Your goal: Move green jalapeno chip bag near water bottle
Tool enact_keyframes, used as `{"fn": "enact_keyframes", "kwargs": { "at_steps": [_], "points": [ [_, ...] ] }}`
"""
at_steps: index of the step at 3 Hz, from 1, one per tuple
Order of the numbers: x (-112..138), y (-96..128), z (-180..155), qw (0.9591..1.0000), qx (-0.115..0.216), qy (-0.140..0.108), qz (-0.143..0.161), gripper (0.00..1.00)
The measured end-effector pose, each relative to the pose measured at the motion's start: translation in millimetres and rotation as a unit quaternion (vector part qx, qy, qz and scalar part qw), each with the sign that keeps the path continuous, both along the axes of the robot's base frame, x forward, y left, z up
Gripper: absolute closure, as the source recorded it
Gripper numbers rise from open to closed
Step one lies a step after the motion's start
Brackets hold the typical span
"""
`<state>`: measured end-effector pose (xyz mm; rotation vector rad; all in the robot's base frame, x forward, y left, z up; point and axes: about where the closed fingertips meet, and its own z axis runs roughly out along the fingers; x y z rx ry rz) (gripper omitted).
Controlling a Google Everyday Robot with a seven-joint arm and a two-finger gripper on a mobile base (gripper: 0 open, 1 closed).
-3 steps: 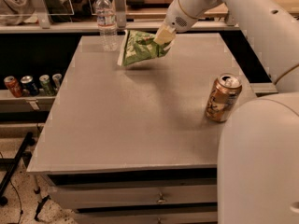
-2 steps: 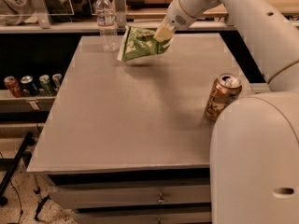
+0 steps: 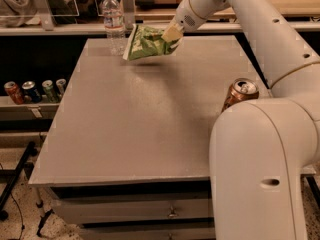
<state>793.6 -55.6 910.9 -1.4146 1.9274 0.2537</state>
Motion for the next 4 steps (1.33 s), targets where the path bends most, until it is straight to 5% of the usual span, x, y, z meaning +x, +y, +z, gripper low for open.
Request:
{"fn": "enact_keyframes", "kwargs": {
  "at_steps": [1,4],
  "points": [
    [9.1,5.7,-2.7,1.0,0.008,0.002,-0.001,0.84],
    [18.6,10.7,-4.0,0.9998,0.016,0.008,-0.006,0.14]
  ]
}}
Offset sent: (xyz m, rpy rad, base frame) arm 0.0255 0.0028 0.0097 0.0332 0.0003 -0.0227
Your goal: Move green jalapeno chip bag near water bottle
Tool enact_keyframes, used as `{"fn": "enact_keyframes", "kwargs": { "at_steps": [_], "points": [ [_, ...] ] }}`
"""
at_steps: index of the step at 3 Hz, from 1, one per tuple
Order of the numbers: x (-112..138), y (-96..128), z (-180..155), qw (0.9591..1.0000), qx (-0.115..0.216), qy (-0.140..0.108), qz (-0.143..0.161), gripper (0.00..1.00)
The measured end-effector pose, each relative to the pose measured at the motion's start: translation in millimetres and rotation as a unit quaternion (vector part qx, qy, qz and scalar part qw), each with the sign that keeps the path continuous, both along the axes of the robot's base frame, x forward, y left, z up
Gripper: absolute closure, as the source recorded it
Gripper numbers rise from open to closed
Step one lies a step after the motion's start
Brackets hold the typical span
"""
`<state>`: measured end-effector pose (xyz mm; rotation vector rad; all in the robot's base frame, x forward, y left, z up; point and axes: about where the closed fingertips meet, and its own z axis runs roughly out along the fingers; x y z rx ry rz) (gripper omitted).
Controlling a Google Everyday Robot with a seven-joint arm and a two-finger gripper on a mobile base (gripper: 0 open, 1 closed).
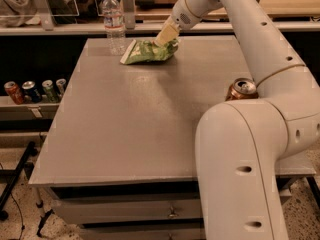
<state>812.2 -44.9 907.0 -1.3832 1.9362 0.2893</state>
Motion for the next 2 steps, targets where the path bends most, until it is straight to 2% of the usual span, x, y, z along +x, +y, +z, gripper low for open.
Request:
{"fn": "enact_keyframes", "kwargs": {
  "at_steps": [1,2],
  "points": [
    [1.1,0.4,-0.3,1.0,0.0,0.002,-0.001,0.0],
    [-2.2,0.2,2.5,0.9999,-0.011,0.005,0.002,0.0]
  ]
}}
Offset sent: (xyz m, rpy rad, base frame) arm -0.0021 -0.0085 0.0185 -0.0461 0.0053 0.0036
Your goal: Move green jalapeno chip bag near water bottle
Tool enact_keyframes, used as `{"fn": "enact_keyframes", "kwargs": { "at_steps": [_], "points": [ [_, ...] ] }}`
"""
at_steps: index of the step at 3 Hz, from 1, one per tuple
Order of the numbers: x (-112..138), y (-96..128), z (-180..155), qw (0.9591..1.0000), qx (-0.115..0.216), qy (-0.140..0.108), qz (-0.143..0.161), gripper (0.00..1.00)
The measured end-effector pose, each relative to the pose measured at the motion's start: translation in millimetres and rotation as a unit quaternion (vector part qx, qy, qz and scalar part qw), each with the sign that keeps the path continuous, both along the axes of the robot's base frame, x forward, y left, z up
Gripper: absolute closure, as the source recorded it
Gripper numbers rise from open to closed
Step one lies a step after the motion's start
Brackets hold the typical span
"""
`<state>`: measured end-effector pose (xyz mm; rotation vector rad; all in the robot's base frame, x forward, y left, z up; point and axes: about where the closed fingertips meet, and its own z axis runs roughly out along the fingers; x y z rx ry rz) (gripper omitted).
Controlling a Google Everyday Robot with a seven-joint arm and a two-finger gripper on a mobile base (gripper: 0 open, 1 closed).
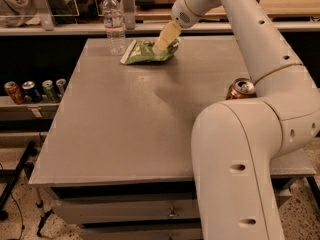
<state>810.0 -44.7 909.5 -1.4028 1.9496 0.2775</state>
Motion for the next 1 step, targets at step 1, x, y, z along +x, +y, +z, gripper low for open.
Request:
{"fn": "enact_keyframes", "kwargs": {
  "at_steps": [1],
  "points": [
    [-7.2,-2.5,1.3,0.9998,-0.02,0.009,0.003,0.0]
  ]
}}
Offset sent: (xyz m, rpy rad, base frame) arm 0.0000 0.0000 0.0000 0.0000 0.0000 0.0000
